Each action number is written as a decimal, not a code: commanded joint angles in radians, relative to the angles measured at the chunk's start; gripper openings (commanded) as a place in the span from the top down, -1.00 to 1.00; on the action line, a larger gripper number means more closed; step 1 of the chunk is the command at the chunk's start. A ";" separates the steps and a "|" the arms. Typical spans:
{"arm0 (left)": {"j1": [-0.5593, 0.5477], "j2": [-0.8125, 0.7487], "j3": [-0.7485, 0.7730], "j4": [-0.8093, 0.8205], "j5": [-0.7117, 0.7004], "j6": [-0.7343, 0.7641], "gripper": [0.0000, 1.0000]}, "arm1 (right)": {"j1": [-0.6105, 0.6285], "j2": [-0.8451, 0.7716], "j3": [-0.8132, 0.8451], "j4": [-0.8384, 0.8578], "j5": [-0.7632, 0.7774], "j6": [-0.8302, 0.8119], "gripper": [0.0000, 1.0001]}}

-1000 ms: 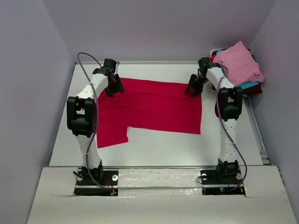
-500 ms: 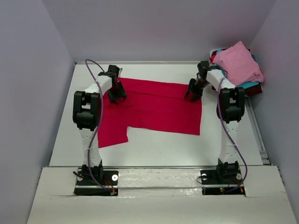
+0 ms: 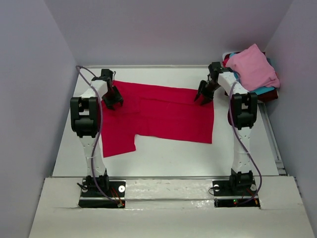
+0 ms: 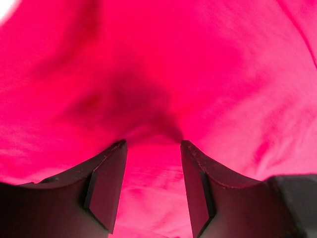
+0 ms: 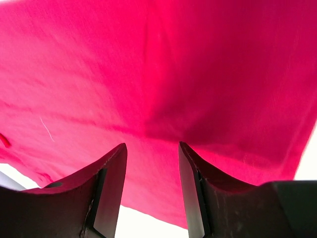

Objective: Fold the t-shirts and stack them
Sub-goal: Fold the tshirt

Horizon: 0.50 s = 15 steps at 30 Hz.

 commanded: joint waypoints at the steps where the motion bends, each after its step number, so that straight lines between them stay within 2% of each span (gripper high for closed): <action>1: 0.048 0.010 -0.004 -0.007 -0.001 -0.012 -0.20 | 0.005 0.060 0.110 -0.044 -0.021 0.010 -0.04; 15: 0.069 0.130 0.115 -0.048 0.062 -0.021 -0.18 | -0.017 0.226 0.276 -0.083 -0.051 0.043 -0.06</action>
